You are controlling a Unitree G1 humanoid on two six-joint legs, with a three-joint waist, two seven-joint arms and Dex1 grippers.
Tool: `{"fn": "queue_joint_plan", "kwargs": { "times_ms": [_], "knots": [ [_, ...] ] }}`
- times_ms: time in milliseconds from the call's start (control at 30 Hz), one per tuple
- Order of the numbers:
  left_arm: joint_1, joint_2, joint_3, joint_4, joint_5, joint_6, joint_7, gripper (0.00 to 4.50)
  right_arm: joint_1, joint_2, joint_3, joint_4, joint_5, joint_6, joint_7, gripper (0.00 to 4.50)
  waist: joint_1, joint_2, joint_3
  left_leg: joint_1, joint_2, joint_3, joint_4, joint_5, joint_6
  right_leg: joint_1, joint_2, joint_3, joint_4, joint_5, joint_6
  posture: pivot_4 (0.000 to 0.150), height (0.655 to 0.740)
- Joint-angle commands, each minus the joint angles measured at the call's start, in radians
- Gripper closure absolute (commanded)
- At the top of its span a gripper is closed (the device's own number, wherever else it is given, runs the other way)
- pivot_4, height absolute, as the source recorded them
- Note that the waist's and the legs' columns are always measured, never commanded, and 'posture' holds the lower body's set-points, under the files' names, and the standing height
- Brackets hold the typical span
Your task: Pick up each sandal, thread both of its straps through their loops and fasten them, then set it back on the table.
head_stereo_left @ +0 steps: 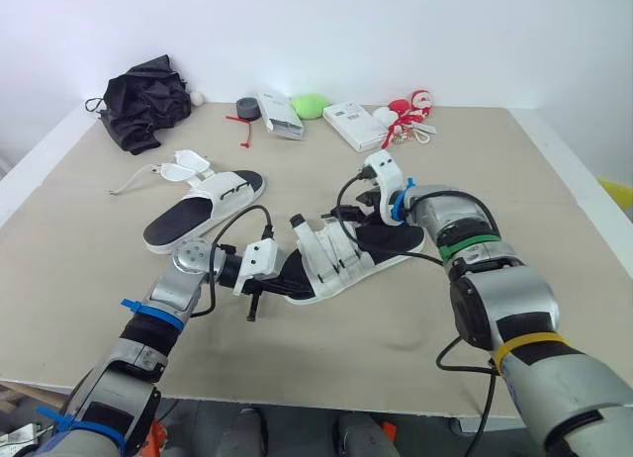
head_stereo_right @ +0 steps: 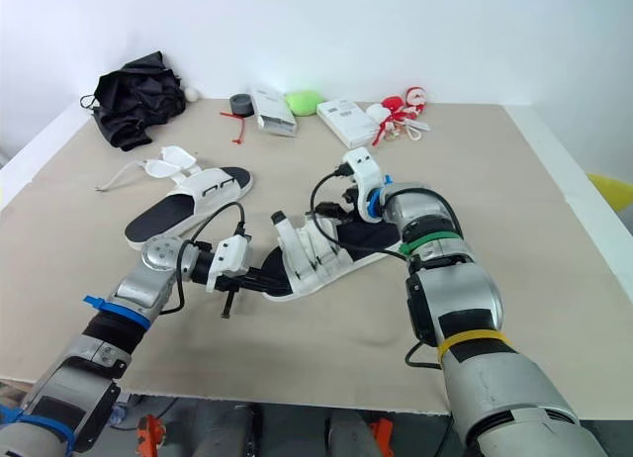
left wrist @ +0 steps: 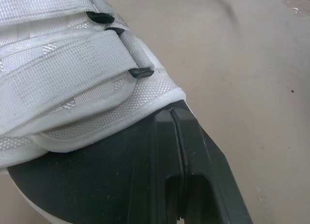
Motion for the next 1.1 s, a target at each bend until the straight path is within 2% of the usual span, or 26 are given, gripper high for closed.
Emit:
{"fn": "queue_joint_plan", "kwargs": {
  "times_ms": [33,100,200,367,433,533,667,800,900,1100],
  "knots": [
    [0.031,0.008,-0.065,0.050,0.069,0.015,-0.014,4.50,-0.072,-0.071,-0.090,-0.043,0.078,0.030,0.064,0.09,0.000,0.000,0.000,0.000,0.000,0.000,0.000,0.000,0.000,0.000,0.000,0.000,0.000,0.000,0.000,0.150,0.7380],
    [0.021,0.005,-0.060,0.038,0.060,0.016,-0.019,4.50,-0.059,-0.106,-0.088,-0.095,0.093,0.050,0.158,0.09,-0.001,0.000,0.000,0.000,0.000,0.000,0.000,0.000,0.000,0.000,-0.001,0.000,0.000,0.000,0.000,0.150,0.7380],
    [-0.004,-0.002,-0.042,0.013,0.037,0.025,-0.024,4.50,0.035,-0.172,-0.044,-0.278,0.120,0.087,0.352,0.09,0.001,0.001,0.000,0.000,0.000,0.000,0.000,0.000,0.000,0.000,0.000,0.000,0.000,-0.001,0.002,0.150,0.7380],
    [-0.085,-0.006,0.009,-0.031,-0.021,0.048,-0.035,4.50,0.359,-0.331,-0.012,-0.812,0.259,0.242,0.582,0.09,0.013,0.002,0.002,-0.004,-0.002,-0.001,0.002,-0.001,-0.002,-0.001,-0.002,-0.001,-0.001,-0.002,0.004,0.150,0.7380],
    [-0.113,0.002,0.030,-0.053,-0.045,0.062,-0.044,4.50,0.476,-0.383,-0.021,-0.992,0.314,0.299,0.602,0.09,0.013,0.003,0.004,-0.012,-0.002,-0.002,0.003,-0.002,-0.002,-0.008,-0.002,-0.002,0.000,-0.001,0.002,0.150,0.7380],
    [-0.127,0.018,0.050,-0.084,-0.069,0.086,-0.059,4.50,0.570,-0.417,-0.028,-1.126,0.353,0.341,0.582,0.09,-0.006,0.002,0.007,-0.017,-0.002,0.000,0.004,-0.002,-0.002,-0.016,-0.002,0.000,0.004,0.001,-0.001,0.150,0.7380],
    [-0.146,0.058,0.094,-0.128,-0.103,0.119,-0.064,4.50,0.686,-0.449,-0.029,-1.264,0.399,0.369,0.567,0.09,-0.006,-0.001,0.009,-0.015,-0.001,0.000,0.004,-0.001,-0.002,-0.017,0.001,0.000,0.006,-0.001,0.002,0.150,0.7380],
    [-0.141,0.109,0.133,-0.177,-0.130,0.164,-0.057,4.50,0.731,-0.440,-0.020,-1.311,0.432,0.382,0.529,0.09,-0.007,-0.005,0.012,-0.015,0.002,-0.001,0.005,-0.001,-0.003,-0.018,0.003,0.000,0.010,-0.002,0.001,0.150,0.7380],
    [-0.114,0.150,0.164,-0.220,-0.156,0.209,-0.051,4.50,0.724,-0.420,0.004,-1.301,0.431,0.372,0.503,0.09,-0.004,-0.008,0.014,-0.015,0.002,-0.001,0.008,0.000,-0.004,-0.017,0.003,0.000,0.011,-0.002,0.002,0.150,0.7380],
    [0.029,0.248,0.301,-0.422,-0.314,0.426,0.019,4.50,0.668,-0.377,0.058,-1.196,0.400,0.318,0.477,0.09,-0.010,-0.010,0.020,-0.015,0.003,-0.001,0.009,0.000,-0.005,-0.018,0.004,0.001,0.013,-0.002,0.001,0.150,0.7380]
  ]
}}
